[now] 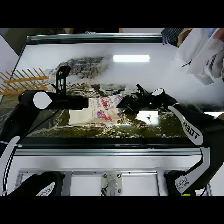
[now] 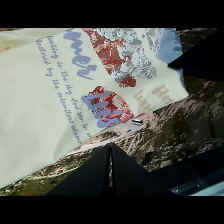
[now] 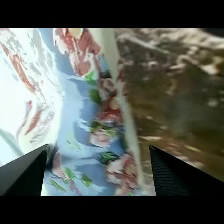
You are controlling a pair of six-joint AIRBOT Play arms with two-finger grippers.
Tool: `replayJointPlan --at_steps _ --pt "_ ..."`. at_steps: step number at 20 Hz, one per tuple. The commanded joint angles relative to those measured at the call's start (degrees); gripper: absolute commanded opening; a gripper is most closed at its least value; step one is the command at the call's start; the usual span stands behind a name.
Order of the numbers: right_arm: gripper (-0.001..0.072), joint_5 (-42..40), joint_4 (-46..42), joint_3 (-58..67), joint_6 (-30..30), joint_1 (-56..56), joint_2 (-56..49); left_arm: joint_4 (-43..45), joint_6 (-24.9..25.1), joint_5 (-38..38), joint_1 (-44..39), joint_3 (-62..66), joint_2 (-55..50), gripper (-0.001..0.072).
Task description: Fold the clothes and pants, and hang the long-sleeved shirts on hangers.
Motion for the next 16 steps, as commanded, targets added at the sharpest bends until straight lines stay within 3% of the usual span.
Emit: replayJointPlan --at_steps 1,3,4,6,7,11,16 --pt "0.0718 -2.6 5.1 0.0 -3.4 3.8 -2.0 0.0 -0.8 0.0 -1.2 -0.1 -0.7 0.0009" --pt "0.0710 -5.1 9.3 0.0 -5.7 5.4 -2.1 0.0 -0.9 -0.1 -1.2 -0.1 -0.7 0.0009" --pt "0.0650 -6.4 11.1 0.0 -6.9 5.9 -2.1 0.0 -1.4 -0.3 -1.2 -0.1 -0.7 0.0009" --pt "0.0150 -7.9 12.9 0.0 -10.9 6.2 -2.1 0.0 -1.8 -0.8 -1.2 -0.1 -0.7 0.0009" --pt "0.0009 -8.1 12.8 0.0 -13.0 6.0 -2.0 0.0 -1.8 -1.2 -1.2 -0.1 -0.7 0.0009" --pt "0.0007 -10.0 6.8 0.0 -12.2 0.2 2.4 0.0 -1.8 -2.6 -1.2 -0.1 -0.7 0.0009" --pt "0.0008 -17.0 -19.4 -0.1 2.1 -18.6 17.2 0.0 -2.9 -2.9 -1.2 -0.1 -0.7 0.0009"
